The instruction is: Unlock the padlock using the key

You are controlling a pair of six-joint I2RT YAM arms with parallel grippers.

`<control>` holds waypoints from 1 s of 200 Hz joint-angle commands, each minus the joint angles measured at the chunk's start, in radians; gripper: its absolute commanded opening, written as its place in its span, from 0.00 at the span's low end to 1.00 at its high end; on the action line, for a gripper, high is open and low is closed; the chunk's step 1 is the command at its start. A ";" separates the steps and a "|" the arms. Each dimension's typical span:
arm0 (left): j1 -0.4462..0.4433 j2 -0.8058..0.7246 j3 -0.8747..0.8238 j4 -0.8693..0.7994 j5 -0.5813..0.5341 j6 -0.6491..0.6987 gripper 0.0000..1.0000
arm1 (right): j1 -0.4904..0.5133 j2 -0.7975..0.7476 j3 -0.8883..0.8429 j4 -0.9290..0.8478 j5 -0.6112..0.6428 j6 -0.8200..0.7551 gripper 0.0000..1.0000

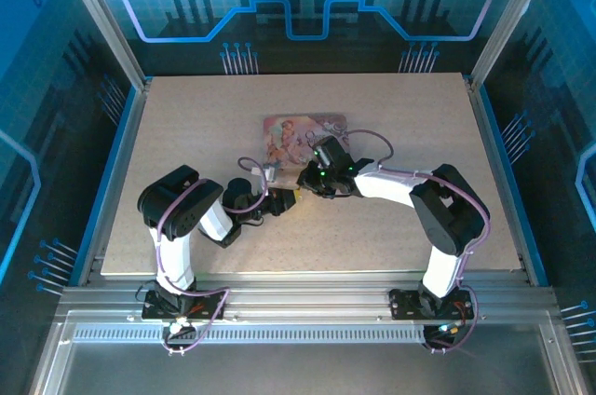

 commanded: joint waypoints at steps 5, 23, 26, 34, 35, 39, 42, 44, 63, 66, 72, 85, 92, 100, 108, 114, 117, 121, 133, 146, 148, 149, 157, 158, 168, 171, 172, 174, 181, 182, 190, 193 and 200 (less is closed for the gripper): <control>0.003 -0.022 0.012 0.053 0.051 0.001 0.25 | -0.009 0.041 -0.040 -0.006 -0.050 0.042 0.00; 0.007 -0.018 0.018 0.053 0.057 -0.003 0.20 | -0.011 0.040 -0.043 0.000 -0.057 0.044 0.00; 0.008 -0.016 0.019 0.053 0.059 -0.004 0.20 | -0.010 0.040 -0.044 -0.001 -0.057 0.043 0.00; 0.009 -0.017 0.021 0.053 0.059 -0.006 0.20 | -0.011 0.039 -0.045 0.001 -0.058 0.043 0.00; 0.009 -0.018 0.021 0.053 0.059 -0.006 0.20 | -0.011 0.039 -0.045 0.001 -0.057 0.044 0.00; 0.010 -0.019 0.022 0.053 0.059 -0.003 0.20 | -0.011 0.040 -0.045 0.001 -0.058 0.043 0.00; 0.009 -0.020 0.022 0.053 0.057 -0.002 0.22 | -0.012 0.041 -0.045 0.001 -0.057 0.043 0.00; 0.010 -0.021 0.020 0.053 0.055 -0.001 0.23 | -0.012 0.041 -0.046 0.001 -0.057 0.043 0.00; 0.020 -0.027 0.014 0.053 0.050 -0.001 0.29 | -0.012 0.043 -0.045 0.001 -0.060 0.043 0.00; 0.022 -0.028 0.012 0.053 0.050 -0.002 0.30 | -0.013 0.043 -0.045 0.000 -0.060 0.043 0.00; 0.027 -0.028 0.011 0.053 0.056 -0.003 0.30 | -0.013 0.043 -0.045 0.001 -0.060 0.044 0.00; 0.037 -0.028 0.011 0.053 0.068 -0.011 0.31 | -0.012 0.043 -0.046 0.001 -0.060 0.042 0.00; 0.041 -0.028 0.012 0.053 0.076 -0.018 0.32 | -0.013 0.042 -0.046 -0.001 -0.059 0.042 0.00; 0.044 -0.031 0.015 0.053 0.086 -0.022 0.33 | -0.012 0.042 -0.046 -0.004 -0.057 0.039 0.00; 0.044 -0.033 0.016 0.053 0.089 -0.027 0.34 | -0.013 0.043 -0.046 -0.005 -0.055 0.038 0.00; 0.044 -0.037 0.017 0.053 0.092 -0.030 0.34 | -0.013 0.042 -0.046 -0.004 -0.055 0.038 0.00; 0.044 -0.037 0.018 0.053 0.093 -0.033 0.35 | -0.012 0.044 -0.046 -0.005 -0.055 0.038 0.00; 0.044 -0.037 0.019 0.053 0.094 -0.037 0.35 | -0.013 0.045 -0.048 -0.005 -0.055 0.038 0.00; 0.044 -0.038 0.024 0.053 0.098 -0.043 0.35 | -0.012 0.046 -0.048 -0.004 -0.054 0.038 0.00; 0.044 -0.036 0.031 0.053 0.103 -0.049 0.34 | -0.012 0.047 -0.049 -0.001 -0.058 0.039 0.00; 0.044 -0.035 0.032 0.053 0.104 -0.049 0.35 | -0.012 0.047 -0.050 -0.001 -0.058 0.039 0.00; 0.044 -0.035 0.032 0.053 0.105 -0.049 0.34 | -0.012 0.047 -0.050 -0.001 -0.058 0.039 0.00; 0.044 -0.031 0.037 0.053 0.106 -0.050 0.33 | -0.012 0.046 -0.050 0.000 -0.058 0.040 0.00; 0.044 -0.030 0.037 0.053 0.106 -0.050 0.33 | -0.012 0.047 -0.050 0.000 -0.058 0.041 0.00; 0.044 -0.024 0.040 0.053 0.106 -0.050 0.30 | -0.012 0.046 -0.049 -0.001 -0.060 0.040 0.00; 0.044 -0.022 0.042 0.053 0.106 -0.050 0.29 | -0.012 0.046 -0.049 -0.001 -0.059 0.041 0.00; 0.044 -0.022 0.042 0.053 0.107 -0.050 0.29 | -0.012 0.045 -0.049 -0.002 -0.060 0.040 0.00; 0.044 -0.021 0.041 0.053 0.106 -0.051 0.28 | -0.012 0.045 -0.049 -0.002 -0.060 0.041 0.00; 0.044 -0.018 0.043 0.053 0.107 -0.050 0.27 | -0.012 0.044 -0.048 -0.001 -0.060 0.041 0.00; 0.044 -0.017 0.043 0.053 0.106 -0.050 0.27 | -0.013 0.044 -0.048 -0.001 -0.060 0.041 0.00; 0.044 -0.012 0.043 0.053 0.104 -0.050 0.27 | -0.012 0.043 -0.048 -0.001 -0.060 0.041 0.00; 0.044 -0.011 0.043 0.053 0.104 -0.050 0.27 | -0.012 0.043 -0.048 -0.001 -0.060 0.041 0.00; 0.044 -0.005 0.041 0.052 0.100 -0.050 0.26 | -0.012 0.042 -0.048 -0.001 -0.061 0.040 0.00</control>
